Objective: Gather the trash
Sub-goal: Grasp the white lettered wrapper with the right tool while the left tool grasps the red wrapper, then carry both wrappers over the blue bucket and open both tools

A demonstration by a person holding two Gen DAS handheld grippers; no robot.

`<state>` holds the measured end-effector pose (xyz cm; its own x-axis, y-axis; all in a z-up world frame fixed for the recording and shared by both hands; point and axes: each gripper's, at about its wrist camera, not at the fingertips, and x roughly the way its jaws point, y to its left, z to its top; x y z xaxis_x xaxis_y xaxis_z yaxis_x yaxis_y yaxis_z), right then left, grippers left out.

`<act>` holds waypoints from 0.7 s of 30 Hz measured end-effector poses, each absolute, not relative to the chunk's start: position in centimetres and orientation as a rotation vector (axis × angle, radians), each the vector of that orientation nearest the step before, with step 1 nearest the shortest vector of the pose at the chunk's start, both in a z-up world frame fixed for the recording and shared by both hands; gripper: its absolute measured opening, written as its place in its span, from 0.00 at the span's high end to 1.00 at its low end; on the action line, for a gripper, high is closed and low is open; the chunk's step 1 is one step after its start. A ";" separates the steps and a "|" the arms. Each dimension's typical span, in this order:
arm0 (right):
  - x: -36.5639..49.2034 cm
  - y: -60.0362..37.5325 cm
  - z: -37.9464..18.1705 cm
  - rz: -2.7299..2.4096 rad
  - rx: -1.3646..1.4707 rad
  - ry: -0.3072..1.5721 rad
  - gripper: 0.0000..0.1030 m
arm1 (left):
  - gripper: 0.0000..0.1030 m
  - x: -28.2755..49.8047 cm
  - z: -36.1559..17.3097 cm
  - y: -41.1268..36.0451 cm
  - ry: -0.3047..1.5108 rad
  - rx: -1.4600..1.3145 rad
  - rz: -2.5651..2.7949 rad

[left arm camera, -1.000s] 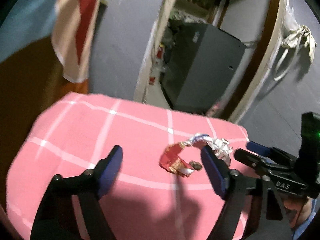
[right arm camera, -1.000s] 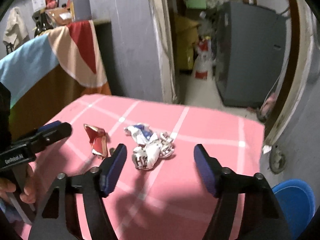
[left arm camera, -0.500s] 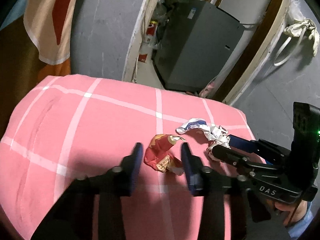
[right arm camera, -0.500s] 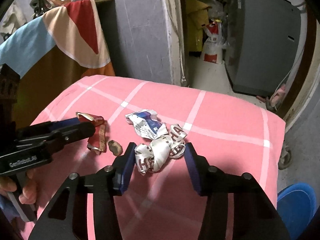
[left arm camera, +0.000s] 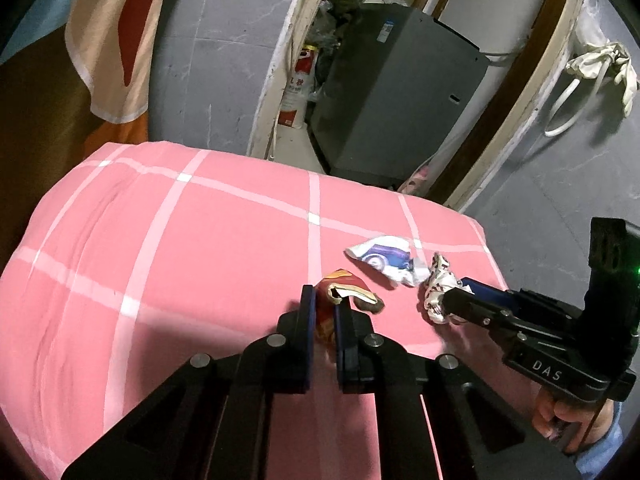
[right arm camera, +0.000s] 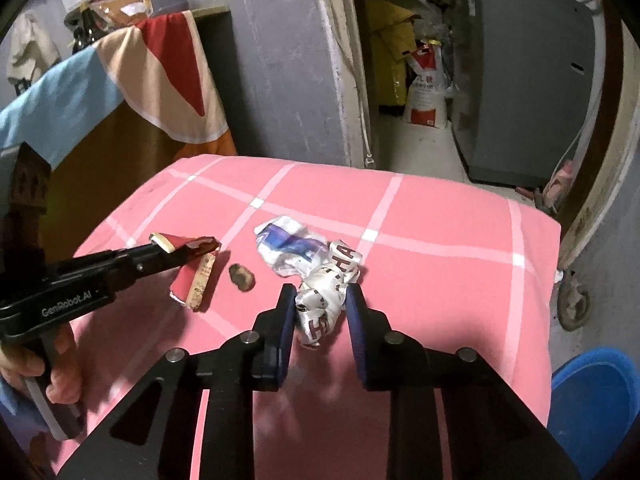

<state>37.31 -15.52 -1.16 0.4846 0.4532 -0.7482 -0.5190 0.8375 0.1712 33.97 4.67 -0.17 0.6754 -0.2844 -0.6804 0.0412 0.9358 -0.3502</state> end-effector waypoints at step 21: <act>30.5 -20.3 0.2 0.558 -0.028 0.698 0.90 | 0.94 28.8 2.4 0.7 0.720 -0.309 -0.262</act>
